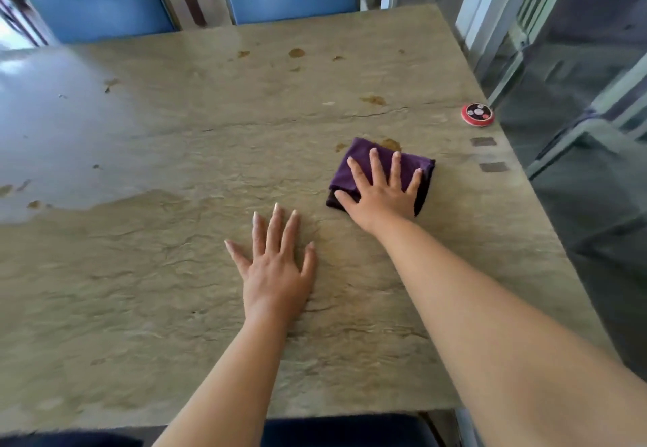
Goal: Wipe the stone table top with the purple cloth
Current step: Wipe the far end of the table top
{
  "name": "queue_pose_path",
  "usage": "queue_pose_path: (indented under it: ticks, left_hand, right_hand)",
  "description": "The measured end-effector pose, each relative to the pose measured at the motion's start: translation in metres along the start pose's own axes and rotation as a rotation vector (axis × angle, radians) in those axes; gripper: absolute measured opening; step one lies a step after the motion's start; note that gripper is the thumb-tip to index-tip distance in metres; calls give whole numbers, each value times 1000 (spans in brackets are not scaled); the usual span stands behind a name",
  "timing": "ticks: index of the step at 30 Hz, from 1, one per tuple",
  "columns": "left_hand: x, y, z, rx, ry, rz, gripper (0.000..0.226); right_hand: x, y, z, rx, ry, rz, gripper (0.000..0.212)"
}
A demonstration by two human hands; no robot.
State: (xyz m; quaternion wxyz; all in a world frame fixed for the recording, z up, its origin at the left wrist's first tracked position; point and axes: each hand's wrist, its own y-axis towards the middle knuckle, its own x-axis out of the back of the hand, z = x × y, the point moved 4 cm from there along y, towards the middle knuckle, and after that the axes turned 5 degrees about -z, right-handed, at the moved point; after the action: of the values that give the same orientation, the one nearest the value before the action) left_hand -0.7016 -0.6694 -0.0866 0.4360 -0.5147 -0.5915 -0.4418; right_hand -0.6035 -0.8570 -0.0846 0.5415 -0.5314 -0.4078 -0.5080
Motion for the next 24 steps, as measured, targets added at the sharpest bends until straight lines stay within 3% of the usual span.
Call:
queue_pose_path:
  ticks: [4, 7, 9, 11, 14, 16, 18, 20, 24]
  left_hand:
    - [3, 1, -3, 18, -45, 10, 65]
    - [5, 1, -4, 64, -50, 42, 63]
    - [3, 2, -5, 125, -16, 69, 63]
    - [0, 8, -20, 154, -7, 94, 66]
    - [-10, 9, -68, -38, 20, 95, 64]
    - [-17, 8, -86, -112, 18, 86, 64]
    - [-21, 9, -86, -91, 15, 66, 66]
    - [-22, 9, -84, -88, 7, 62, 68]
    - [-19, 9, -86, -74, -3, 68, 70]
  right_hand:
    - [-4, -27, 30, 377, -61, -40, 70]
    - [-4, -57, -3, 663, -96, -47, 69]
    - [0, -57, -38, 585, -90, -90, 68]
    - [5, -39, -67, 303, -69, -132, 70]
    - [12, 0, -72, -83, -42, -160, 73]
    - [14, 24, -59, -171, -5, -115, 73]
    - [12, 38, -43, -85, -10, -79, 72]
    - [11, 33, -36, 114, -35, -71, 70]
    - [6, -7, -72, 417, -69, -80, 71]
